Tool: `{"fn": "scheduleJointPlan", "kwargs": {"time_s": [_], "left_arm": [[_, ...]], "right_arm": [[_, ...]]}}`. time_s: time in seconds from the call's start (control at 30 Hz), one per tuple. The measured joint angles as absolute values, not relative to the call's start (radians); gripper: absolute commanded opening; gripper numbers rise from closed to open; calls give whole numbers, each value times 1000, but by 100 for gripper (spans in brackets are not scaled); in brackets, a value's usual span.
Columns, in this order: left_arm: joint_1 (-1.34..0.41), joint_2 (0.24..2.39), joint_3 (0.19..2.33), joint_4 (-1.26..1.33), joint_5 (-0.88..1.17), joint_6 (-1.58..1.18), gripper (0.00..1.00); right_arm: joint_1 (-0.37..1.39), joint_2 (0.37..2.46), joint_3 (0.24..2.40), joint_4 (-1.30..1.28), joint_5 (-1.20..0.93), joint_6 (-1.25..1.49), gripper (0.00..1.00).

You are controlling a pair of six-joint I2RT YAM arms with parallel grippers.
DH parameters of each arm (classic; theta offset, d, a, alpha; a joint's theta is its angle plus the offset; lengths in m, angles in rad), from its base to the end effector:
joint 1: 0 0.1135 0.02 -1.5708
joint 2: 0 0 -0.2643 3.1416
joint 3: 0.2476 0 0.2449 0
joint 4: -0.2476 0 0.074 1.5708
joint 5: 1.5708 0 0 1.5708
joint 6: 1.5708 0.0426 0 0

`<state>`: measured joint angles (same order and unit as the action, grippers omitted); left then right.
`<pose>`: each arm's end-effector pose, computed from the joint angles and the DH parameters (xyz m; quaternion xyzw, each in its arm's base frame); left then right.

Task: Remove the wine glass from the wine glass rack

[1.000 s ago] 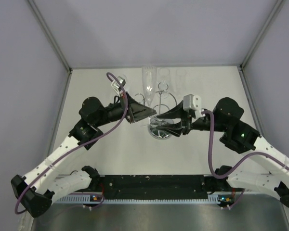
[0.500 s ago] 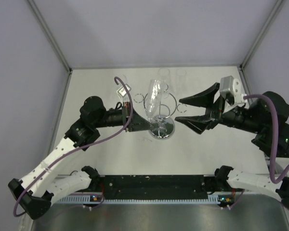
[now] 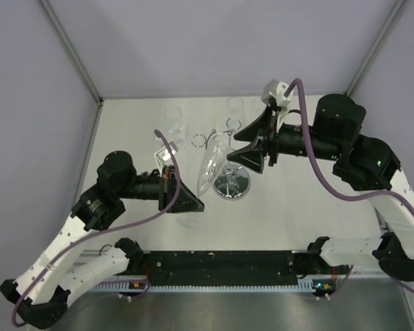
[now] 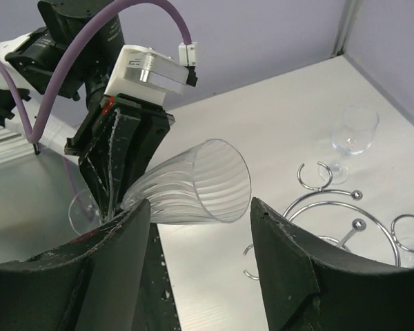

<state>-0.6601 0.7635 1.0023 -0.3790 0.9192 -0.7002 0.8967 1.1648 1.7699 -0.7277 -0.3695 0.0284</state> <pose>0.0933 -0.1153 0.3968 0.2773 0.6823 -0.6300 0.2464 0.1063 0.1577 0.5268 -0.4201 0.6168 0.4137 0.5214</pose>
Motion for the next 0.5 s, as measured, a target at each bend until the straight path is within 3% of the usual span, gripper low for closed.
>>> {"fn": "scheduleJointPlan", "kwargs": {"time_s": [0.5], "left_arm": [[-660,694,986,-431,962,-591,0]], "right_arm": [[847,1249,1869,-757,-612,159,55]]}}
